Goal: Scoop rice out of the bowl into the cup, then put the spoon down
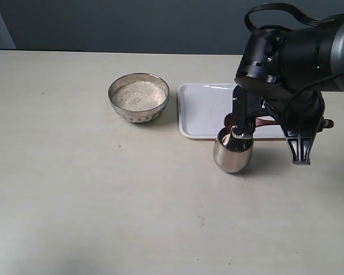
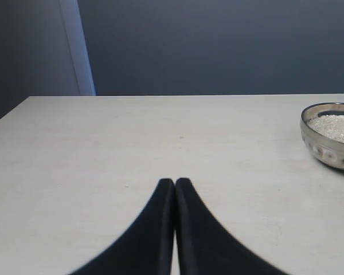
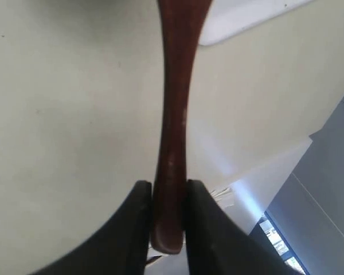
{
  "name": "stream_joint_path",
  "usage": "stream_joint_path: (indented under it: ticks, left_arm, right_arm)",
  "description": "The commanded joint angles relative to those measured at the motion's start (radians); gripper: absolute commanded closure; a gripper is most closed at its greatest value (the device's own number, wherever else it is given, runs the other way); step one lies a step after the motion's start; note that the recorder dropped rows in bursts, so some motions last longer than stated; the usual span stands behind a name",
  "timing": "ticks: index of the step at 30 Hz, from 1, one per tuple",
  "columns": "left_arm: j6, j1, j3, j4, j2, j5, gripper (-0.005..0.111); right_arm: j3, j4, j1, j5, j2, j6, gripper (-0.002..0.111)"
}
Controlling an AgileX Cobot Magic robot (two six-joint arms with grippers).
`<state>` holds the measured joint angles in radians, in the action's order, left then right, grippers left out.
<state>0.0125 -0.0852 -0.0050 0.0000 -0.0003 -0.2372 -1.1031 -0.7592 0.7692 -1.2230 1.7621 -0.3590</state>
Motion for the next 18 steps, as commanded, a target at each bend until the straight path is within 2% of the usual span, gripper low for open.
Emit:
stream_joint_path:
  ticks: [1, 18]
  left_arm:
    - [-0.003, -0.008, 0.005, 0.000, 0.000, 0.005, 0.106]
    - [-0.003, -0.008, 0.005, 0.000, 0.000, 0.005, 0.106]
  right_arm:
    - [0.004, -0.027, 0.000, 0.002, -0.010, 0.000, 0.108]
    - [0.004, -0.024, 0.000, 0.002, -0.010, 0.002, 0.108]
